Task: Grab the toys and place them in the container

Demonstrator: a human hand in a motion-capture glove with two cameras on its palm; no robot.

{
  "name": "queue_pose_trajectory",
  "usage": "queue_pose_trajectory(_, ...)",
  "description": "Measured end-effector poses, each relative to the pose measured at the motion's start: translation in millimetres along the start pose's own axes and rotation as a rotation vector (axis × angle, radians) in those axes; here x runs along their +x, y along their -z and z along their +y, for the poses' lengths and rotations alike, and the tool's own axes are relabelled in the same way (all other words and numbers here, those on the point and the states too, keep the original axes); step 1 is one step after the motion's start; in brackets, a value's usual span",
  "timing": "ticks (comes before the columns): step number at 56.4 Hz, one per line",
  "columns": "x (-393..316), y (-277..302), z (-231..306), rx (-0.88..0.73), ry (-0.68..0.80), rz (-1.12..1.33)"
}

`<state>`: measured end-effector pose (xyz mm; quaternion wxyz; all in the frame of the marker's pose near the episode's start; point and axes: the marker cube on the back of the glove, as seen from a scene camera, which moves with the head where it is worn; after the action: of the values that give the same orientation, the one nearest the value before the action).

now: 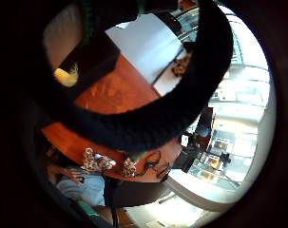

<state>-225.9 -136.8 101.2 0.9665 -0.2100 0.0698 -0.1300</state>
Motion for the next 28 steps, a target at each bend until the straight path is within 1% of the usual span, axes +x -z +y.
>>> queue_pose_trajectory(8, 65.0, 3.5, 55.7, 0.048, -0.119, -0.047)
queue_pose_trajectory(13, 100.9, -1.4, 91.0, 0.050, -0.168, -0.055)
queue_pose_trajectory(20, 136.4, -16.8, 135.6, 0.047, -0.182, -0.095)
queue_pose_trajectory(25, 154.6, -37.2, 159.6, 0.032, -0.199, -0.073)
queue_pose_trajectory(28, 162.7, -50.2, 171.5, 0.023, -0.208, -0.102)
